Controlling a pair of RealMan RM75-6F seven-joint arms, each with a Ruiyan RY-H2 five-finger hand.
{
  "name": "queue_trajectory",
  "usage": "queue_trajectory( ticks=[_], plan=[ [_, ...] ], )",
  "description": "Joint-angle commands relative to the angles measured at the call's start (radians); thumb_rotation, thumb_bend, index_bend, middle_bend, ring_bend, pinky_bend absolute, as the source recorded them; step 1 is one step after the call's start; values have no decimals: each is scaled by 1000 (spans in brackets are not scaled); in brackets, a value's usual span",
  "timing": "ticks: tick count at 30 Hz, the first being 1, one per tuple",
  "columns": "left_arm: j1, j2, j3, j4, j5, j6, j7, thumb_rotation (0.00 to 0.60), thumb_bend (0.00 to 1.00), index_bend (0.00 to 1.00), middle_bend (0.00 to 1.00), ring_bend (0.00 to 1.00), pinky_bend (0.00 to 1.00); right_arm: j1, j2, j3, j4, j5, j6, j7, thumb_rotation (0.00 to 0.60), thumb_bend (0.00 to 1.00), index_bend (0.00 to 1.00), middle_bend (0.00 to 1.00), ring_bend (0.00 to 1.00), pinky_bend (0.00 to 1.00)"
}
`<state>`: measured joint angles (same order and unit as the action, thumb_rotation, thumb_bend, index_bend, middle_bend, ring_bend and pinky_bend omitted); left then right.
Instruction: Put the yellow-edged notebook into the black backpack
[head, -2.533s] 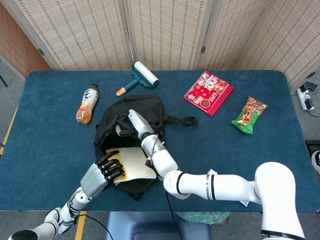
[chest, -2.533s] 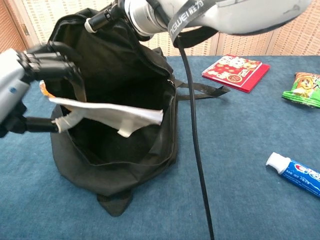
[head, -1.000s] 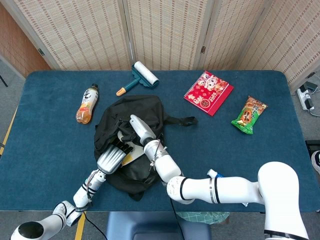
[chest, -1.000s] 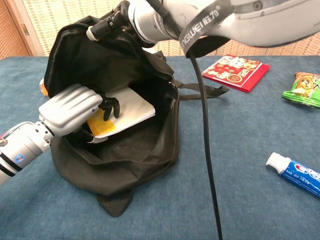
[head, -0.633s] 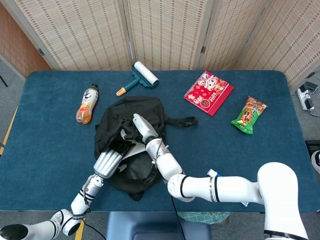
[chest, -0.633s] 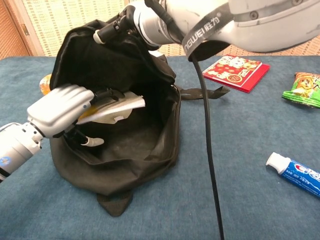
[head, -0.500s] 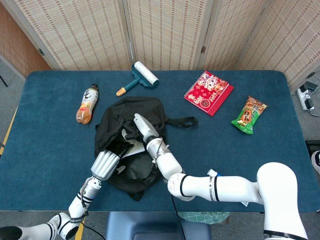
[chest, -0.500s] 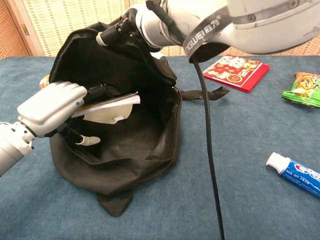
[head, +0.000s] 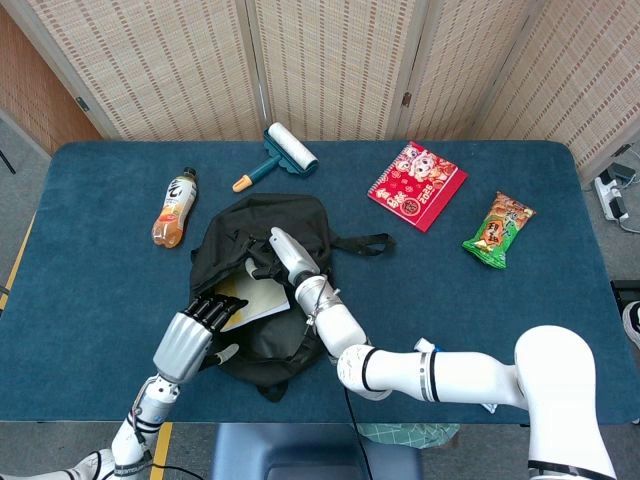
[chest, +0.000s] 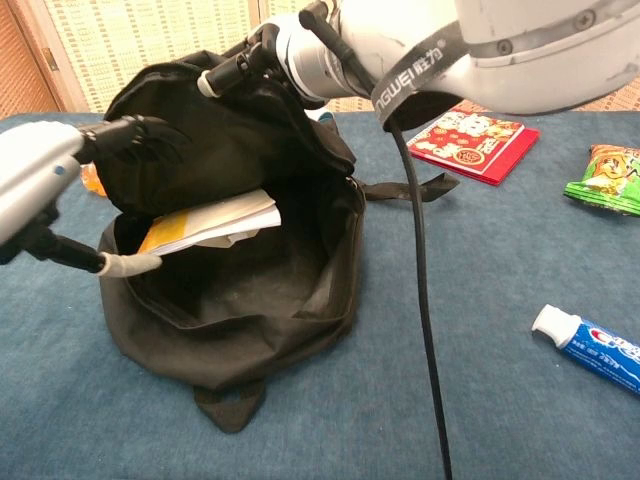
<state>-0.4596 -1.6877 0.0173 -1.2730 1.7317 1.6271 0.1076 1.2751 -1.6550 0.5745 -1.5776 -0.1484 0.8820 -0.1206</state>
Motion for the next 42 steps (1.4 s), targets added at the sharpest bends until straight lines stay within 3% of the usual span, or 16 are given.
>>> queue_trajectory(
  ticks=[1,7,16,31,33,37,40,42],
  plan=[
    [32,43,4,-34,13,39,-25,600,0,284,375,344,357,-8,7,-4,-11,-13,-3,3,600,607,601,319,456,395],
    [72,104,-5,-65,-36,35,-71,600,0,334,410,363,361,-37,28,-30,-58,-69,-9,6,600,608,592,318,452,394],
    [119,143,-26,-29,-118,-8,-111,600,0,348,412,365,363,-111,61,-126,-140,-229,-15,9,600,599,538,307,422,359],
    [147,174,-67,-47,-138,-15,-88,600,0,332,407,364,362,-184,80,-214,-191,-438,1,13,600,574,465,279,382,332],
    [148,177,-76,-46,-142,-17,-75,600,0,332,405,362,362,-194,93,-236,-204,-473,-3,2,600,532,395,253,354,311],
    [151,183,-90,-49,-158,-27,-63,600,0,331,404,361,362,-214,131,-281,-232,-547,-34,-12,572,373,161,168,256,231],
    [154,186,-98,-47,-172,-37,-54,600,0,325,402,358,361,-224,166,-316,-249,-598,-63,-27,459,171,14,78,173,177],
    [156,187,-103,-47,-180,-43,-49,600,0,320,399,357,361,-237,184,-331,-264,-632,-63,-27,387,55,0,25,128,158]
  ],
)
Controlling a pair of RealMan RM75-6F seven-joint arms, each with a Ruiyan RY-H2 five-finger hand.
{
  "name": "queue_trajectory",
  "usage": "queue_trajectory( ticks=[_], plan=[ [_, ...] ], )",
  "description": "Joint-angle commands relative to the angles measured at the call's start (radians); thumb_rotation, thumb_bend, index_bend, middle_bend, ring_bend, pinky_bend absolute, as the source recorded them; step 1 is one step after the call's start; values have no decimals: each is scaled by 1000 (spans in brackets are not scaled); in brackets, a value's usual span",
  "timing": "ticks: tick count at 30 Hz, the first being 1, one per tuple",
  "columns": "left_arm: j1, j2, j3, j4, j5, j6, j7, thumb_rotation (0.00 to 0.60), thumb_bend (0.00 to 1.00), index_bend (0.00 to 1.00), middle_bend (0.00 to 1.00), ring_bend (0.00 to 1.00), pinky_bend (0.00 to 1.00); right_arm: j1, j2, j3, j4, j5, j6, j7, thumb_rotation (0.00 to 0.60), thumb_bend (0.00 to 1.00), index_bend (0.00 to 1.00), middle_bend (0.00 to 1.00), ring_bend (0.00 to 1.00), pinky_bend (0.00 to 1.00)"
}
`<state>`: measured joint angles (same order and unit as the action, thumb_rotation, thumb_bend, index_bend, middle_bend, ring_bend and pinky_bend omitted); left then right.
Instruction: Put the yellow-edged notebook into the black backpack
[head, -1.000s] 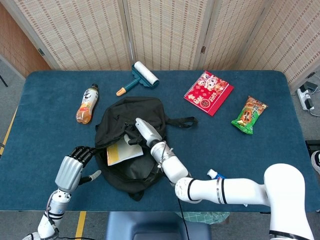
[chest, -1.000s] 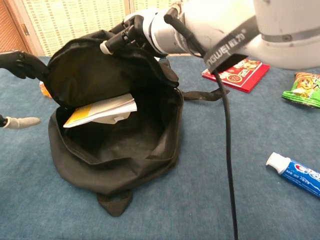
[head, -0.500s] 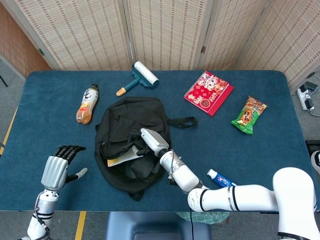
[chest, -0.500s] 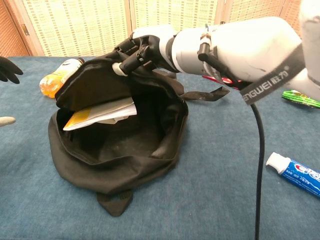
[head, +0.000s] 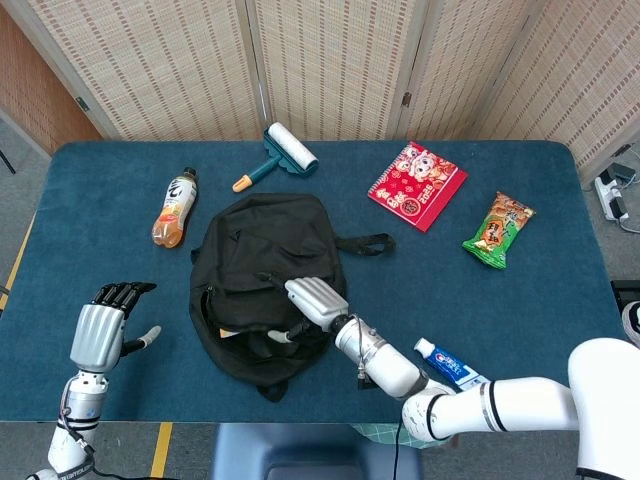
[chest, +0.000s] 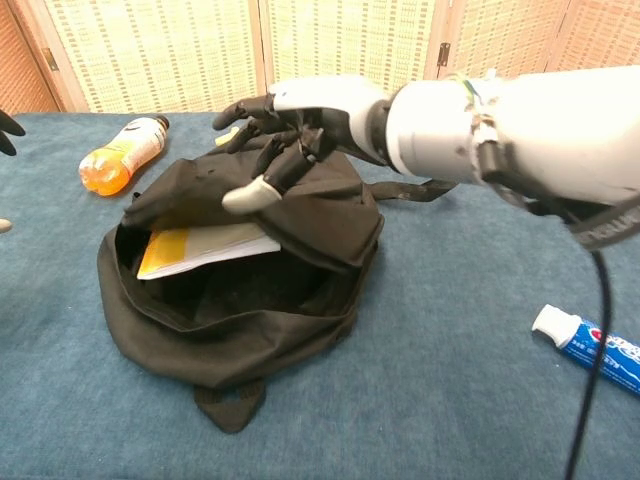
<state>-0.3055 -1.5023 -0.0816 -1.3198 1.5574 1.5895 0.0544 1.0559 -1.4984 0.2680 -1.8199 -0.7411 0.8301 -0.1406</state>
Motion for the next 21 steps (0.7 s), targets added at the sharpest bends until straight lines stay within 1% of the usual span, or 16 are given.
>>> queue_trajectory(
  ticks=[1,3,5,7,10,11,12,13,14,15,16,18,21],
  plan=[
    [3,3,-6,-1,-9,-8,6,600,0,317,398,355,361,-27,34,-26,-29,-56,-9,0,353,18,0,8,109,152],
    [4,5,-11,-2,-19,-17,15,600,0,310,394,352,361,-50,58,-31,-50,-98,-3,20,291,0,0,0,86,147],
    [5,10,-16,-5,-31,-30,24,600,0,299,385,346,359,-78,85,-34,-69,-150,12,43,256,0,0,0,76,144],
    [6,15,-22,-9,-41,-37,27,600,0,293,381,343,357,-111,114,-34,-89,-200,34,75,247,0,0,0,75,143],
    [8,20,-30,-9,-51,-42,25,600,0,288,379,342,356,-156,159,-33,-115,-256,65,117,253,0,0,0,75,143],
    [8,23,-34,-9,-56,-44,24,600,0,287,379,342,355,-177,183,-35,-128,-277,82,131,286,0,0,0,76,143],
    [9,25,-37,-10,-59,-45,23,600,0,287,378,342,355,-195,201,-38,-137,-289,97,139,336,11,0,0,79,143],
    [10,27,-41,-9,-62,-44,23,600,0,288,378,342,355,-213,218,-42,-145,-298,118,142,427,43,0,2,83,144],
    [12,29,-45,-9,-67,-43,22,600,0,289,378,342,355,-239,237,-51,-153,-312,149,139,526,99,0,12,92,147],
    [13,32,-48,-10,-71,-45,20,600,0,291,379,342,355,-259,252,-61,-159,-321,170,134,579,152,0,26,104,156],
    [15,37,-51,-15,-80,-51,17,600,0,293,379,342,354,-286,271,-75,-165,-332,199,129,599,189,0,43,118,171],
    [17,49,-56,-22,-92,-59,15,600,0,296,379,342,354,-327,298,-98,-171,-351,241,119,600,264,20,89,157,213],
    [20,65,-67,-29,-111,-67,26,600,0,305,378,342,350,-399,341,-135,-173,-388,320,104,600,323,121,144,194,259]
  ],
)
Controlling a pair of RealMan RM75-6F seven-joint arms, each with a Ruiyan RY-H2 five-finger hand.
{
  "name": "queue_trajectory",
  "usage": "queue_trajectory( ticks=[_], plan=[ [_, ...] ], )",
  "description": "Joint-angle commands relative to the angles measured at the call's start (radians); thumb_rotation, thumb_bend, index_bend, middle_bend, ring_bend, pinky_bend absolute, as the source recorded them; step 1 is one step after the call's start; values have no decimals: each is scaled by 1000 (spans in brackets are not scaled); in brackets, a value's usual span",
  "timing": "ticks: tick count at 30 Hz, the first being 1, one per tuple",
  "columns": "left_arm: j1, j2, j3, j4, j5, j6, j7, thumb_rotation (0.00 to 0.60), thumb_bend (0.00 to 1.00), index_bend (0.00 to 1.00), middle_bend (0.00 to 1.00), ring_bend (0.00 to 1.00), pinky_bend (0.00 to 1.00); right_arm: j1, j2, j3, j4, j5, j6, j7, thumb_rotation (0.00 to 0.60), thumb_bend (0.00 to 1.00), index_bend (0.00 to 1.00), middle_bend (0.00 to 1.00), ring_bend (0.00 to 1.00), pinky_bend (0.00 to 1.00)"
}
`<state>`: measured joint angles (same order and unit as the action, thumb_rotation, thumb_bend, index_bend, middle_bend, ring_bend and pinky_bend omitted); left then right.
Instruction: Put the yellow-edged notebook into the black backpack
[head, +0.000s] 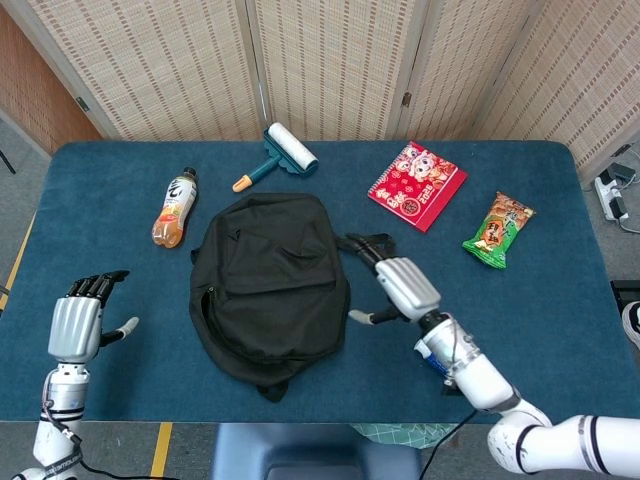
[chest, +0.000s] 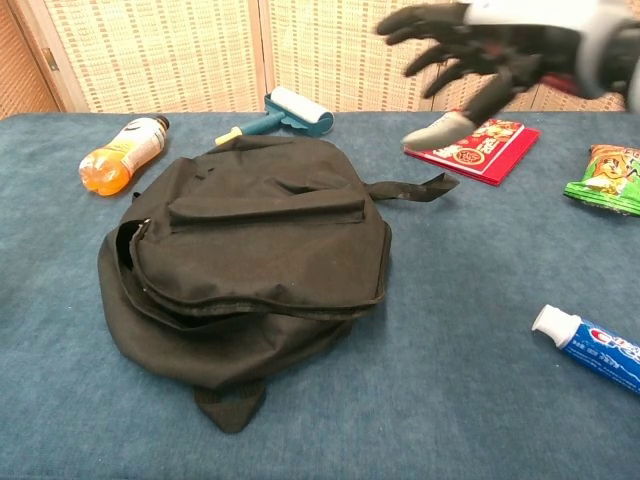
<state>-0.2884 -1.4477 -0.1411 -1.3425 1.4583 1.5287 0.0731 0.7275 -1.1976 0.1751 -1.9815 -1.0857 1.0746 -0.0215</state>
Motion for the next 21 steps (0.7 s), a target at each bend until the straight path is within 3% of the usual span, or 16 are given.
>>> queue_trajectory(
  ticks=[1,7,11,16,21],
  plan=[
    [4,15,-11,-9,-17,-8,11,600,0,312,378,342,347,-93,51,-52,-9,-56,102,-17,600,334,161,163,207,278],
    [13,54,-22,-34,-52,-30,37,600,3,333,379,340,319,-244,110,-124,46,-142,244,3,600,341,222,199,228,314],
    [25,89,-15,-64,-71,-47,58,600,4,332,373,328,285,-329,131,-162,108,-193,306,59,595,309,141,175,188,285],
    [46,123,-3,-104,-71,-44,52,600,4,328,367,323,274,-419,140,-205,188,-221,341,141,465,230,5,104,114,203],
    [73,160,27,-162,-53,-36,53,600,4,325,362,313,245,-502,112,-229,276,-261,395,207,439,227,0,94,102,201]
  ],
)
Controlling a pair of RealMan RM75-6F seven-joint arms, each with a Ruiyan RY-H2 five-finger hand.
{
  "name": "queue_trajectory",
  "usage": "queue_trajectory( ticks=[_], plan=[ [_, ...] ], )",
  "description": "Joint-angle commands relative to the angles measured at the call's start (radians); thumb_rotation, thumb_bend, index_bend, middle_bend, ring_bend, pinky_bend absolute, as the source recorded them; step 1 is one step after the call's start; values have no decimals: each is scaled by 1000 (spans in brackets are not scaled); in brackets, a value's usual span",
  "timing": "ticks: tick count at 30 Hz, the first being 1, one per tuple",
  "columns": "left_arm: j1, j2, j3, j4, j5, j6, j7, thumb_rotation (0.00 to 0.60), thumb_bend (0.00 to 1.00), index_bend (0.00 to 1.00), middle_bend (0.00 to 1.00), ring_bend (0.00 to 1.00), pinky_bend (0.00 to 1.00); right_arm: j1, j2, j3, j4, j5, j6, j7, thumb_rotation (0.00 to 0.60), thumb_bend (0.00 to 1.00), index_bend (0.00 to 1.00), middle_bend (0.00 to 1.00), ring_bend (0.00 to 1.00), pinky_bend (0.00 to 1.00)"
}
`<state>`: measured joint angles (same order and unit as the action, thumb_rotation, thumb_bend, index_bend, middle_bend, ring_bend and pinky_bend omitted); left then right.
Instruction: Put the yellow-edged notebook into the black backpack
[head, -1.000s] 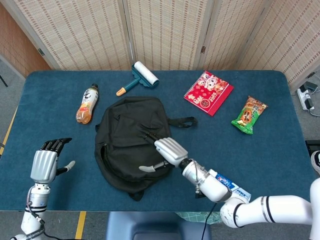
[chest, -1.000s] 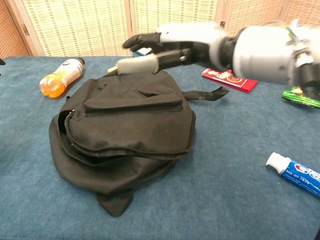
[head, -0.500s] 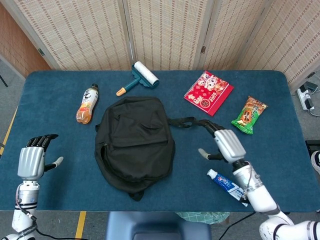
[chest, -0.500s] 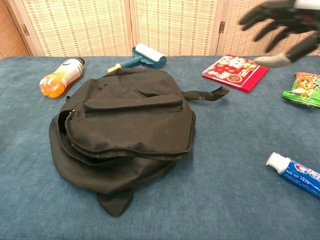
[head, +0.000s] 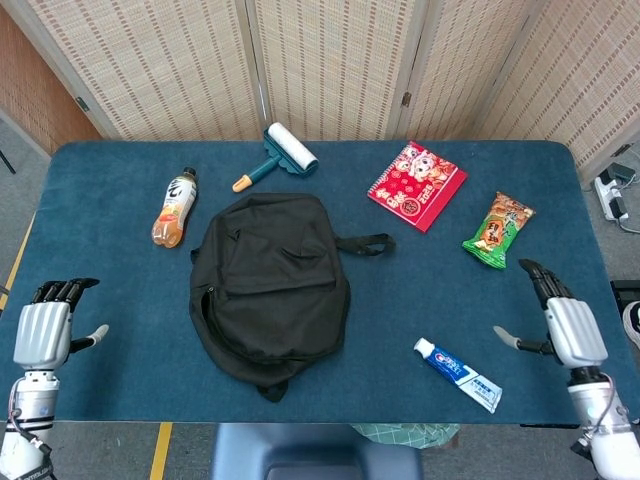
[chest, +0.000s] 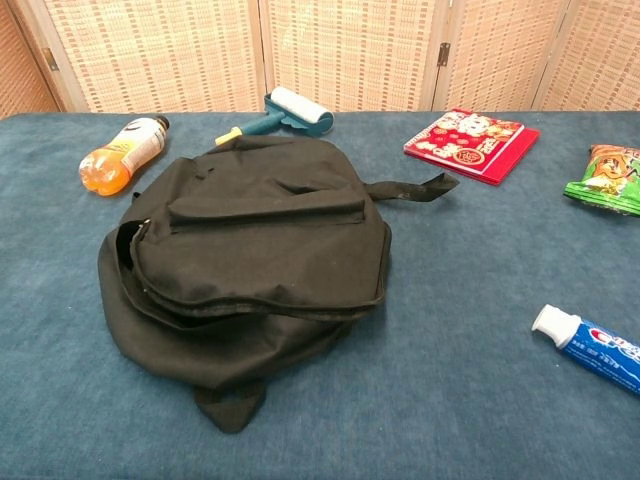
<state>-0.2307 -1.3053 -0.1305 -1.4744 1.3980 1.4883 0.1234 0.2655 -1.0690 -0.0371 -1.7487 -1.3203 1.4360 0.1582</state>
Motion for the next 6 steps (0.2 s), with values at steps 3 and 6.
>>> queue_trajectory(
  ticks=[3,6],
  plan=[
    [34,36,35,-69,13,10,22,600,4,325,360,311,244,-81,-40,-22,86,-48,63,56,438,231,0,95,101,200],
    [53,52,57,-108,12,9,48,600,5,323,360,311,243,-109,-57,-25,123,-71,79,88,444,236,0,100,104,201]
  ],
)
